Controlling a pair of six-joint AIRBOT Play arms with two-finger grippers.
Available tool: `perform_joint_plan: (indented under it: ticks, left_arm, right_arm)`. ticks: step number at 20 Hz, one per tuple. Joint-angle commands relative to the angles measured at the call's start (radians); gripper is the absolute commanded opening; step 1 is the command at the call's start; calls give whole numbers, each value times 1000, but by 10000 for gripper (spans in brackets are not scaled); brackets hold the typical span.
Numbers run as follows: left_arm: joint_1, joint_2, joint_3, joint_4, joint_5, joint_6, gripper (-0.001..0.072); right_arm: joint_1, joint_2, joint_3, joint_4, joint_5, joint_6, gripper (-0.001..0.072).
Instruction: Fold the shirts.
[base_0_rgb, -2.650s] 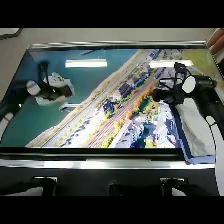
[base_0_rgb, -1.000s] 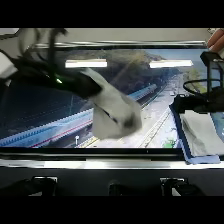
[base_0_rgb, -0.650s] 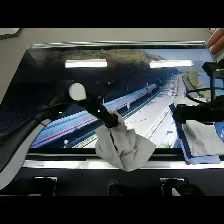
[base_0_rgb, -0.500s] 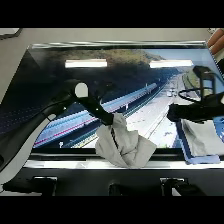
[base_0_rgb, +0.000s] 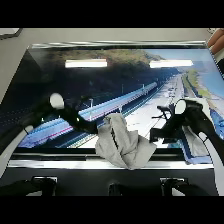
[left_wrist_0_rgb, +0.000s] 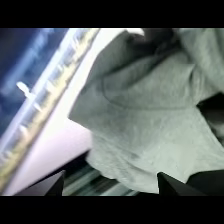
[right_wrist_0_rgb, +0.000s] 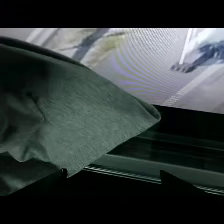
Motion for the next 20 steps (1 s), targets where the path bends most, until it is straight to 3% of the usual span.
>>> perform_joint_plan:
  ticks: [1,3,6,7,8,9,12,13,15,17,20]
  left_arm:
    - [-19,50,-312,-291,194,99,711]
    - [-58,47,-393,-373,262,133,705]
    - [-134,45,-418,-386,393,123,566]
    - [-148,45,-418,-385,426,103,466]
    - [-154,45,-418,-386,449,93,277]
    - [-154,45,-418,-385,453,96,43]
    - [-153,50,-418,-384,452,96,39]
    - [-153,56,-418,-384,453,96,39]
    - [-153,82,-415,-372,453,98,38]
    - [-152,134,-386,-275,440,87,36]
    - [-143,286,-222,87,374,-116,36]
  right_arm:
    - [-1,-21,-104,5,11,-13,697]
    - [-1,-21,-141,8,-20,-3,698]
    - [-1,-21,-188,69,-116,21,699]
    - [-1,-21,-208,94,-146,23,699]
    - [-1,-23,-228,113,-174,33,698]
    - [-1,-23,-246,135,-201,37,697]
    - [-1,-23,-279,187,-276,68,645]
    - [0,-22,-280,198,-294,81,518]
    - [-1,-22,-278,226,-312,85,53]
    - [-1,-7,-249,240,-278,35,42]
    - [-1,143,-66,153,-271,20,41]
